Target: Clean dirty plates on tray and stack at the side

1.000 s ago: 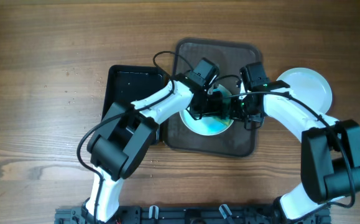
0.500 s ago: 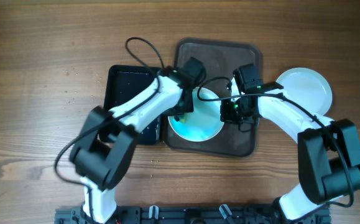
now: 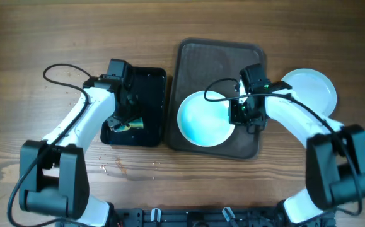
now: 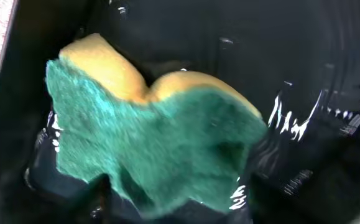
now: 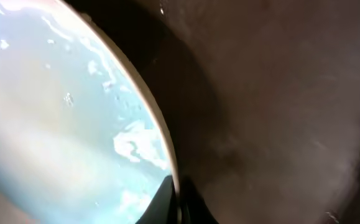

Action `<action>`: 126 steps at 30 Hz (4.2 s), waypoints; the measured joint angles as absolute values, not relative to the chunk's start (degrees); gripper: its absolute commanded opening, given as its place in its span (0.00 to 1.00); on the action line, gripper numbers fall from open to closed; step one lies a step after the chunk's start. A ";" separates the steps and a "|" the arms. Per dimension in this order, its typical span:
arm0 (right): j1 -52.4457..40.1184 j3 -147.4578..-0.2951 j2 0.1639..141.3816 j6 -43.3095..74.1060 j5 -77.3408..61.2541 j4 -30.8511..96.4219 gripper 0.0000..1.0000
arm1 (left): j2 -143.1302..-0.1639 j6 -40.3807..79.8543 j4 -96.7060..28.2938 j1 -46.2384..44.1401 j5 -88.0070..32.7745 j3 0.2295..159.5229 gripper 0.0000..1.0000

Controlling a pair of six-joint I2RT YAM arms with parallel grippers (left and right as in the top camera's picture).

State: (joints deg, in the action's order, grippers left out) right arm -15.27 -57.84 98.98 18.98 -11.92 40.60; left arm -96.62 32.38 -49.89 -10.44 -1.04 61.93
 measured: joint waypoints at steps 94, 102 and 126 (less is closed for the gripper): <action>20.29 -84.23 90.78 29.28 -7.55 57.04 0.04 | -63.77 32.05 -58.00 -0.34 -3.14 70.15 1.00; 30.26 -75.13 99.92 26.52 -9.26 57.52 0.41 | -63.77 32.03 -58.06 -0.34 -3.14 70.15 1.00; -3.60 -71.42 47.42 13.96 -18.79 49.69 0.99 | -63.79 32.03 -58.13 -0.34 -3.14 70.15 1.00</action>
State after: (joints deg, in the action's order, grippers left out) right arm -3.60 -71.42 47.42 13.96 -18.79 49.69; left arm -63.79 32.03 -58.13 -0.34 -3.14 70.15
